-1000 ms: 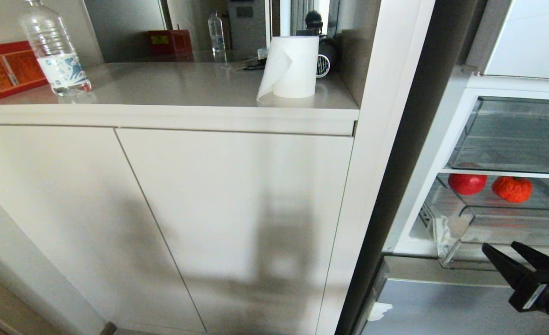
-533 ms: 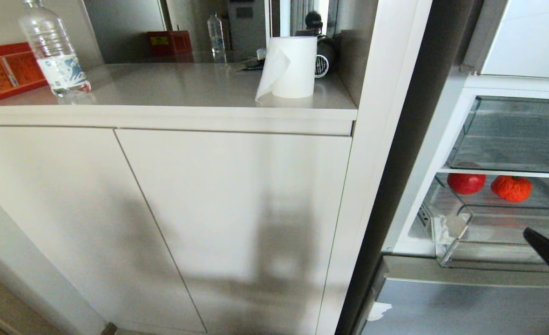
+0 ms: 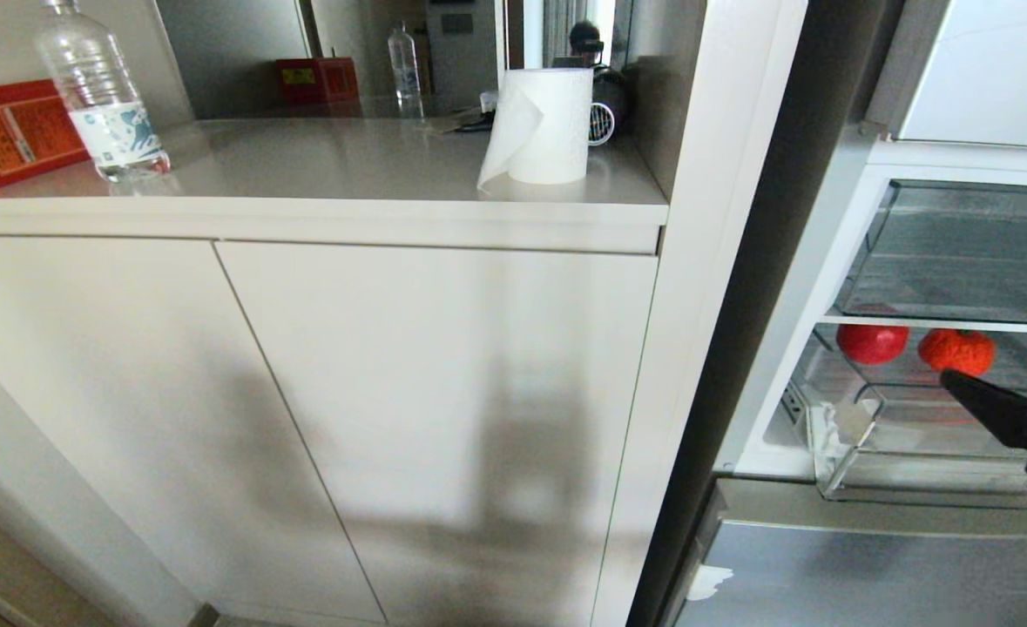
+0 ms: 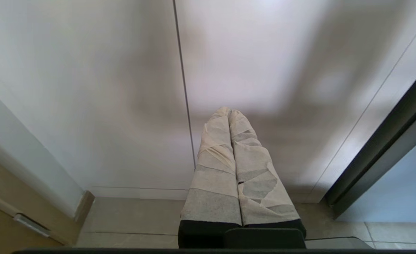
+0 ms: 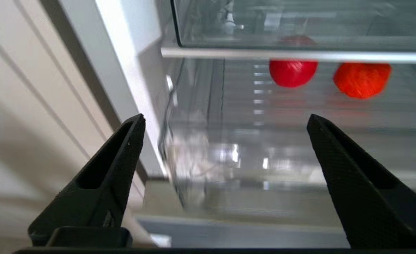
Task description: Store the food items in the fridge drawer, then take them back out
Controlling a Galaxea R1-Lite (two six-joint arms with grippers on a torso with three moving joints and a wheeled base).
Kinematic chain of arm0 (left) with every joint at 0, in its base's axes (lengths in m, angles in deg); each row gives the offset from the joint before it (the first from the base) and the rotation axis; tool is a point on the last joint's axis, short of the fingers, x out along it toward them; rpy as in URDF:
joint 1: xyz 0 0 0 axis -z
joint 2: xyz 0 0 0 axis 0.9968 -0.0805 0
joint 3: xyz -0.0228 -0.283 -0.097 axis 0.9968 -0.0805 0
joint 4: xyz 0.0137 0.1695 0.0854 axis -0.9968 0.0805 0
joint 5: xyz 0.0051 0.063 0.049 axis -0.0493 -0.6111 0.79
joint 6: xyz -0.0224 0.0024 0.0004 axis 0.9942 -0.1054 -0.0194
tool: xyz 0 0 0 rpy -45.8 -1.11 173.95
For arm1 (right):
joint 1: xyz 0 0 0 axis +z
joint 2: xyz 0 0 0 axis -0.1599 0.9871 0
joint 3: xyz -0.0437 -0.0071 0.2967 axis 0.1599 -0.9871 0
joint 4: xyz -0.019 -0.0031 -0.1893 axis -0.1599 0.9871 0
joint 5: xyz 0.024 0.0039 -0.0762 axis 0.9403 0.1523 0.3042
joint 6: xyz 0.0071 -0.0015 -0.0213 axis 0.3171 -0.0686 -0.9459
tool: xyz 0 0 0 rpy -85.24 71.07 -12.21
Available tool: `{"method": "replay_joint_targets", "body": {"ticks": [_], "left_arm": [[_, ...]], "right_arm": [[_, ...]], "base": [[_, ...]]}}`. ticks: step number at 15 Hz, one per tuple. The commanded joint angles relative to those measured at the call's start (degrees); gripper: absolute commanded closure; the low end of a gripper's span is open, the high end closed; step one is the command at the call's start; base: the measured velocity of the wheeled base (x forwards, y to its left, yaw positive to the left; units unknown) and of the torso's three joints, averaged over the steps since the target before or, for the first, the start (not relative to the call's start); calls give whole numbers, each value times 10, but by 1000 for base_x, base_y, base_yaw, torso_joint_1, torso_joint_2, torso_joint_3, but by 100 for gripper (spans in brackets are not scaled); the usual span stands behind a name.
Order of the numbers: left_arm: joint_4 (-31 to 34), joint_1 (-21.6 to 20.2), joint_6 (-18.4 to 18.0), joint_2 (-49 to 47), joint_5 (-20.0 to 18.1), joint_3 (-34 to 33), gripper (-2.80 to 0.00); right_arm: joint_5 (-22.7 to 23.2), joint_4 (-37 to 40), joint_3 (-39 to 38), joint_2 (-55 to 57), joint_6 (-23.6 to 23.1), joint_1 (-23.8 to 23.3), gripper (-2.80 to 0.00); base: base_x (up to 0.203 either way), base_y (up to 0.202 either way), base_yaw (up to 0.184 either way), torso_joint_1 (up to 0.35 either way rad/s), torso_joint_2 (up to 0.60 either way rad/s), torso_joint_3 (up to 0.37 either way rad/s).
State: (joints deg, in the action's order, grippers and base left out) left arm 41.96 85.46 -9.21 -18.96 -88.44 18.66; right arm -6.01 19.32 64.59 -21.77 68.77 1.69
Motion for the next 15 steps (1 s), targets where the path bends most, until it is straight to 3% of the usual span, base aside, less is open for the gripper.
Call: {"method": "replay_joint_targets", "body": {"ticks": [1, 4, 9, 11, 15], "left_arm": [[0, 0, 0, 0, 0, 0, 0], [0, 0, 0, 0, 0, 0, 0], [0, 0, 0, 0, 1, 0, 0], [0, 0, 0, 0, 0, 0, 0], [0, 0, 0, 0, 0, 0, 0]], "right_arm": [[-6, -28, 10, 79, 0, -1, -280], [-21, -84, 14, 131, -1, -4, -280], [-61, -76, 36, 140, -23, -17, -280], [-82, -27, 57, 130, -37, -20, -280], [-81, 167, 109, 75, -35, -19, -280]], "base": [[0, 0, 0, 0, 0, 0], [0, 0, 0, 0, 0, 0], [0, 0, 0, 0, 0, 0], [0, 0, 0, 0, 0, 0], [0, 0, 0, 0, 0, 0]]}}
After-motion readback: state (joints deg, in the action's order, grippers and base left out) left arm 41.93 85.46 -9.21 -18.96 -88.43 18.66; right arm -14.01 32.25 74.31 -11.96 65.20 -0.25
